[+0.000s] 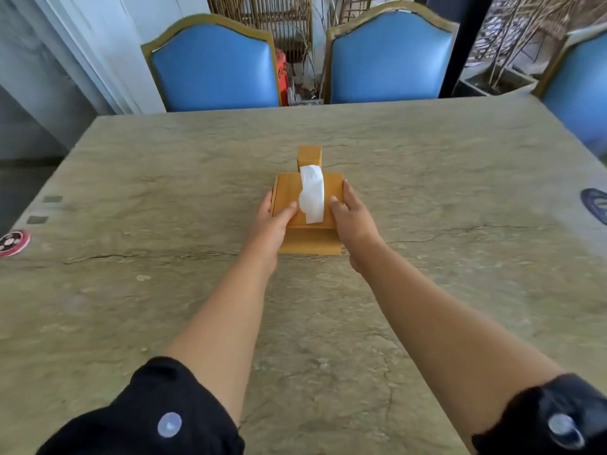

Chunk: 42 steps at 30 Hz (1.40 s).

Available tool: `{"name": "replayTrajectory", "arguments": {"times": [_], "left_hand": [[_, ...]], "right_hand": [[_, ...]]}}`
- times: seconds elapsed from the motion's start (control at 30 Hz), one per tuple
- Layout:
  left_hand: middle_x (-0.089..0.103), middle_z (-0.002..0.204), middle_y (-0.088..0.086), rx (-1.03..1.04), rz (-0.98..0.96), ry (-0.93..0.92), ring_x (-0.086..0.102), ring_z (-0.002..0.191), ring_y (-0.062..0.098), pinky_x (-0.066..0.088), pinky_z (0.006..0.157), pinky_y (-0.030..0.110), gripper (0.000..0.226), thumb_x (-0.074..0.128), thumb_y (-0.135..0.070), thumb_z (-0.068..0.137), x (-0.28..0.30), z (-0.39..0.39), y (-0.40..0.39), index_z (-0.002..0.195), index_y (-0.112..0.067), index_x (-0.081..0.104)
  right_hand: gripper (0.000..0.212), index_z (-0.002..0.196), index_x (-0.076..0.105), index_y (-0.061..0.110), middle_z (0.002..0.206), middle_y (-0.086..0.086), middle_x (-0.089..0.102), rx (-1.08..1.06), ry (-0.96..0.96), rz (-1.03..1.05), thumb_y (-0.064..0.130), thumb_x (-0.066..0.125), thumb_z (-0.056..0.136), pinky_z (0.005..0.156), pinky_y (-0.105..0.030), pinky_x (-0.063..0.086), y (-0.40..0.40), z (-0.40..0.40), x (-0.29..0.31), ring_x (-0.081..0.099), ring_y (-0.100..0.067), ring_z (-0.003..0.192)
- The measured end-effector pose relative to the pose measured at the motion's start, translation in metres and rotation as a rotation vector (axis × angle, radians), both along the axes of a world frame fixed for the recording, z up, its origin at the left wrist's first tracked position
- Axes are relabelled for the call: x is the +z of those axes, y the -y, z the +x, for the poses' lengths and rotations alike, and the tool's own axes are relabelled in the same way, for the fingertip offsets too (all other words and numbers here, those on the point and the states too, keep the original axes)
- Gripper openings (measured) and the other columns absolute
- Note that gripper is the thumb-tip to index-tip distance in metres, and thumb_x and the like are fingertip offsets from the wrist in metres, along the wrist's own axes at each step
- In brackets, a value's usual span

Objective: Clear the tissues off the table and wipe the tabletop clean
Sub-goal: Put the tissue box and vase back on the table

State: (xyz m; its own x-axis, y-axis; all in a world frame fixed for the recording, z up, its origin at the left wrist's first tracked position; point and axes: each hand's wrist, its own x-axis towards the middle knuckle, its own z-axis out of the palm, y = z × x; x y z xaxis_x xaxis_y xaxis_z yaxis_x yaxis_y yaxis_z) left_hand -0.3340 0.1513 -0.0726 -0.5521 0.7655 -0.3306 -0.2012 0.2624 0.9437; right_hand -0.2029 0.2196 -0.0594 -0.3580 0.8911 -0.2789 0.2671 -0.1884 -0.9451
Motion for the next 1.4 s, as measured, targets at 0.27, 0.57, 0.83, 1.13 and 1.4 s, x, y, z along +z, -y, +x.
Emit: {"name": "replayTrajectory", "arguments": {"times": [0.27,0.57,0.83,1.13,1.4], "left_hand": [[0.002,0.161,-0.002,0.309,-0.105,-0.022,0.023,0.145,0.024,0.028,0.112,0.046,0.107,0.077,-0.041,0.077,0.012,0.045,0.018,0.153,-0.027,0.003],[-0.018,0.16,-0.008,0.339,-0.025,0.116,0.012,0.148,0.019,0.019,0.115,0.04,0.103,0.061,-0.04,0.091,0.002,0.069,0.008,0.15,-0.02,-0.02],[0.021,0.156,0.001,0.201,-0.001,0.049,0.038,0.136,0.019,0.034,0.112,0.045,0.1,0.067,-0.058,0.067,-0.008,0.001,0.006,0.151,-0.031,0.02],[0.067,0.114,-0.003,0.194,0.022,0.041,0.066,0.095,0.01,0.057,0.074,0.027,0.037,0.062,-0.03,0.092,0.013,-0.04,0.008,0.128,-0.024,0.055],[0.064,0.115,-0.005,0.318,0.039,-0.049,0.058,0.104,0.012,0.044,0.082,0.028,0.04,0.053,-0.048,0.09,-0.005,-0.016,0.039,0.122,-0.026,0.06]], "right_hand": [[0.04,0.14,0.041,0.025,0.134,0.0,0.053,-0.093,0.135,0.047,0.033,0.031,0.102,0.093,-0.036,0.044,-0.023,-0.005,0.008,0.052,-0.018,0.11],[0.03,0.125,0.05,0.032,0.109,-0.002,0.061,-0.001,-0.002,-0.031,0.024,0.036,0.099,0.098,-0.049,0.049,-0.026,-0.005,0.011,0.057,-0.018,0.095],[0.028,0.121,0.044,0.028,0.12,-0.001,0.053,-0.113,0.009,-0.007,0.03,0.05,0.093,0.093,-0.047,0.052,-0.002,-0.01,0.003,0.056,-0.019,0.104],[0.047,0.12,0.044,0.02,0.121,0.0,0.052,-0.137,0.156,0.059,0.045,0.065,0.086,0.085,-0.046,0.052,0.032,-0.024,0.001,0.059,-0.019,0.097],[0.05,0.135,0.048,0.015,0.122,-0.003,0.063,0.045,0.335,0.27,0.041,0.058,0.093,0.077,-0.029,0.045,0.042,-0.017,-0.01,0.058,-0.022,0.111]]}}
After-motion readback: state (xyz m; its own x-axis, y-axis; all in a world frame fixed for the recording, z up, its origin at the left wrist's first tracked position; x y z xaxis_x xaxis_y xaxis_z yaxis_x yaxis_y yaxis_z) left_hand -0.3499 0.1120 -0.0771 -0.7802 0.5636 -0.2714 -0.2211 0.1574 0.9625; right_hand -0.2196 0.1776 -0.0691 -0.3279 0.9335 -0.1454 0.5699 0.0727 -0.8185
